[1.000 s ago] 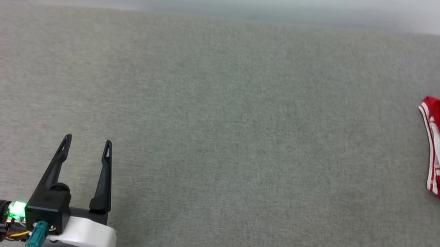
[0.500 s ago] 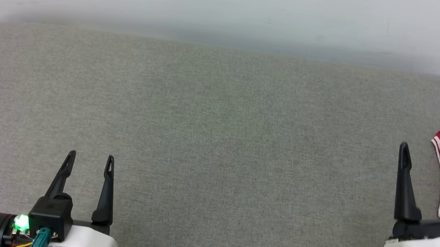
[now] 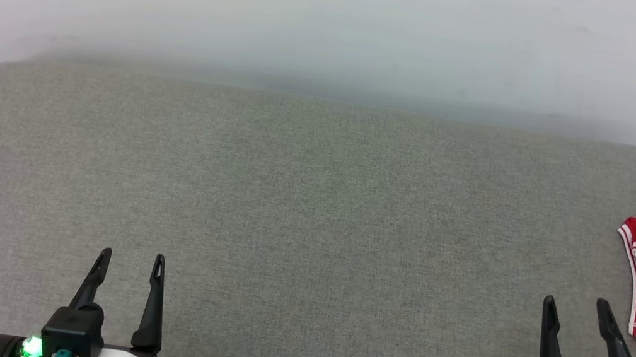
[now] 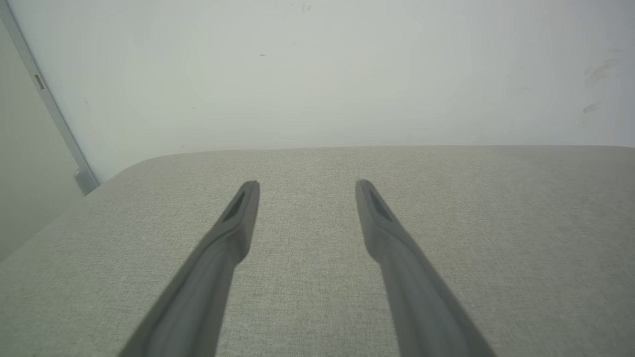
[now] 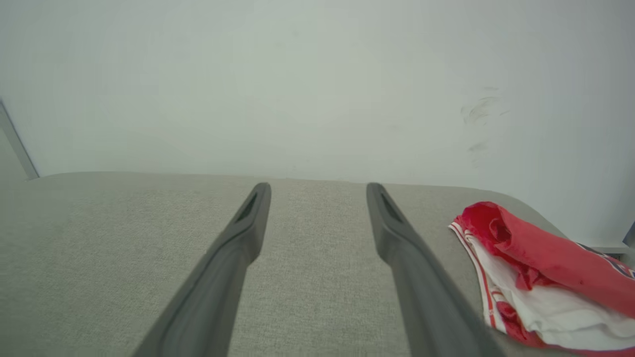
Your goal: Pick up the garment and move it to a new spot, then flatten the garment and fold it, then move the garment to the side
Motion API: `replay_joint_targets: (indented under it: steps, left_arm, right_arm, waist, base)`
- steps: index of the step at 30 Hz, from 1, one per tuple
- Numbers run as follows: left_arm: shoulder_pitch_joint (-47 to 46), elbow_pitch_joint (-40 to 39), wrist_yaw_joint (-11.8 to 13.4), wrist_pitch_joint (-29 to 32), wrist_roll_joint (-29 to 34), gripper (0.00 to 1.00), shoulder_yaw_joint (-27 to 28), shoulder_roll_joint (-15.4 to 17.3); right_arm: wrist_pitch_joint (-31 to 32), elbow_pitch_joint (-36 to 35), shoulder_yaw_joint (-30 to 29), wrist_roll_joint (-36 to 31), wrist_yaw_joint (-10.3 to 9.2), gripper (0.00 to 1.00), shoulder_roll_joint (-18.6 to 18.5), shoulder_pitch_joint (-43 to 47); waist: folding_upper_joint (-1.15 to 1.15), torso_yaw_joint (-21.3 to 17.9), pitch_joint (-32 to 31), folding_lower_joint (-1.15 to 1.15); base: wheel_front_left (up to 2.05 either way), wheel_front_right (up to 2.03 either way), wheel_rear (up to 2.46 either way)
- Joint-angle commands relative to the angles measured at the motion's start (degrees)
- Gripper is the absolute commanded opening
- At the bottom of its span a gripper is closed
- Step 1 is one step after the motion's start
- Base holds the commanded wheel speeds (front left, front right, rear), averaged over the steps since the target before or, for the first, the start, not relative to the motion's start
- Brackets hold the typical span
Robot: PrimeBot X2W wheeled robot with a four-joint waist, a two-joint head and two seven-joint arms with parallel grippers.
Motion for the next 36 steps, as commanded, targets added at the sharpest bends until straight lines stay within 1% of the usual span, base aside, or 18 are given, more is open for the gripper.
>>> replay_joint_targets:
  steps: [1,15,16,21,27,28,36]
  left_arm:
    - [0.83,0.19,-0.73,-0.13,-0.24,1.00,0.32,0.02]
    - [1.68,0.83,-2.37,-0.13,0.08,1.00,1.31,-0.52]
    - [1.14,0.73,-2.38,0.01,0.00,0.00,1.20,-0.48]
    - [1.42,3.15,-2.46,0.47,-0.70,0.00,1.08,-0.66]
    - [0.27,3.87,-3.39,2.32,-7.97,0.00,2.00,-0.81]
    - [-0.22,4.14,-3.83,3.16,-11.42,0.00,2.39,-0.89]
    - [-1.46,4.83,-4.92,5.22,-20.04,0.00,3.33,-1.07]
  right_arm:
    - [-0.15,-0.59,-0.02,-0.36,-0.07,1.00,0.49,1.52]
    - [0.28,-1.41,-0.59,-0.23,-0.07,1.00,1.24,4.23]
    - [0.30,-1.22,-0.55,-0.35,0.00,0.00,0.90,3.53]
    - [0.55,1.10,-0.35,0.37,0.01,0.00,0.91,3.60]
    - [1.95,1.99,-0.12,8.12,0.01,0.00,0.59,2.51]
    - [2.64,2.52,-0.02,11.75,0.01,0.00,0.43,1.88]
    - [4.37,3.76,0.17,20.77,0.00,0.00,0.11,0.41]
  waist:
    - [0.00,0.08,-0.56,0.01]
    - [0.00,-0.08,-1.06,0.01]
    - [0.00,-0.08,-1.07,0.01]
    - [0.00,-0.09,-1.08,0.01]
    - [0.00,-0.12,-1.10,0.01]
    - [0.00,-0.13,-1.11,0.01]
    - [0.00,-0.17,-1.13,0.01]
  base:
    - [0.00,0.00,0.00]
    - [0.00,0.00,0.00]
    - [0.00,0.00,0.00]
    - [0.00,0.00,0.00]
    - [0.00,0.00,0.00]
    - [0.00,0.00,0.00]
    - [0.00,0.00,0.00]
